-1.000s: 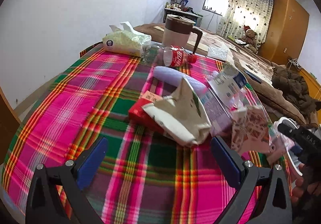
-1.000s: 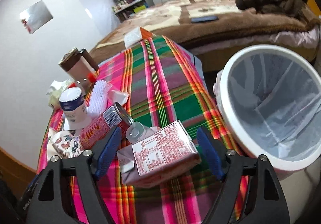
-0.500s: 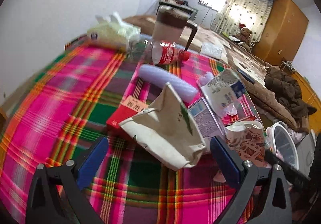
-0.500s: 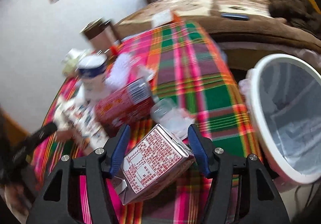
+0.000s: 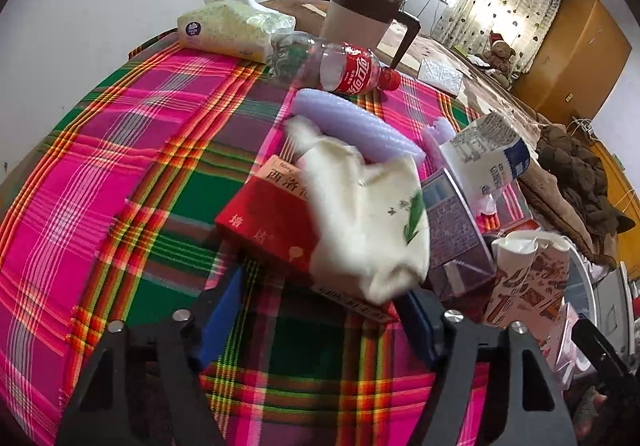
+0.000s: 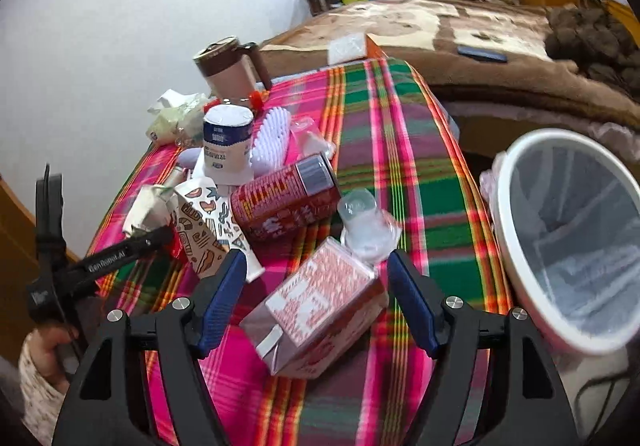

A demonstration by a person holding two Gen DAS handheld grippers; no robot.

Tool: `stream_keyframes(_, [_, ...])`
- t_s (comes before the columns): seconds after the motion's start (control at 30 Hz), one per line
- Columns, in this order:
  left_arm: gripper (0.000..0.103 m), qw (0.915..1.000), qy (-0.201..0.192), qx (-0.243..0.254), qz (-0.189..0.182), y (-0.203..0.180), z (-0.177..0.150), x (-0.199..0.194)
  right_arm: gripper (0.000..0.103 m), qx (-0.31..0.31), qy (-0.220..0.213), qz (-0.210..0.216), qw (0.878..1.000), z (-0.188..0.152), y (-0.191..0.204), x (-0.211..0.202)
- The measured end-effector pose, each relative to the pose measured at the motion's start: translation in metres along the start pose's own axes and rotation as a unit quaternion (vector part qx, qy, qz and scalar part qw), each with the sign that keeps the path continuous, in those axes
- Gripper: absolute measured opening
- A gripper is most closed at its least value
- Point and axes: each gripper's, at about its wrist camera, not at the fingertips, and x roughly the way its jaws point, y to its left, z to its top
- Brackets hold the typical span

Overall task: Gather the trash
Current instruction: 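Close the right tool on the milk carton while the left tool grasps the white cloth bag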

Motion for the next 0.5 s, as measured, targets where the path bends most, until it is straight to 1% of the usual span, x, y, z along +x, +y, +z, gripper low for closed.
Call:
stream_keyframes(0.07, [0.067,1.0000,-0.002,0.002,-0.001,0.002,-0.001,-0.002,0.074,0.006,0.000,-0.003,1.000,-0.003,0.001,0.003])
stream_keyframes(0.17, [0.067,0.9999,-0.014,0.003,0.003,0.006,0.000,-0.010,0.074,0.012,0.018,-0.026,0.999,-0.007,0.001,0.012])
stream_keyframes(0.23, [0.067,0.9997,-0.023,0.006,-0.004,0.005,0.001,-0.014,0.074,0.016,0.017,-0.022,0.999,-0.010,-0.001,0.011])
stream_keyframes(0.27, [0.071,0.9996,-0.025,0.009,-0.007,0.005,0.003,-0.015,0.074,0.014,0.016,-0.025,0.999,-0.011,-0.001,0.010])
stream_keyframes(0.3, [0.079,0.9995,-0.028,0.013,-0.001,0.004,0.004,-0.016,0.074,0.011,0.012,-0.028,0.999,-0.011,-0.001,0.008])
stream_keyframes(0.33, [0.082,0.9992,-0.035,0.019,0.009,0.003,0.005,-0.017,0.074,0.003,0.008,-0.035,0.999,-0.011,-0.001,0.006])
stream_keyframes(0.4, [0.084,0.9986,-0.043,0.031,0.008,0.001,0.008,-0.018,0.074,-0.015,-0.001,-0.045,0.999,-0.012,0.002,0.001])
stream_keyframes(0.43, [0.086,0.9983,-0.047,0.035,0.006,0.000,0.009,-0.018,0.074,-0.019,-0.003,-0.047,0.999,-0.012,0.002,-0.001])
stream_keyframes(0.47, [0.089,0.9980,-0.048,0.040,0.009,0.000,0.012,-0.017,0.074,-0.020,-0.002,-0.044,0.999,-0.013,0.002,-0.001])
stream_keyframes(0.5, [0.090,0.9975,-0.050,0.047,0.017,0.000,0.014,-0.015,0.074,-0.020,0.000,-0.038,0.999,-0.014,0.001,-0.001])
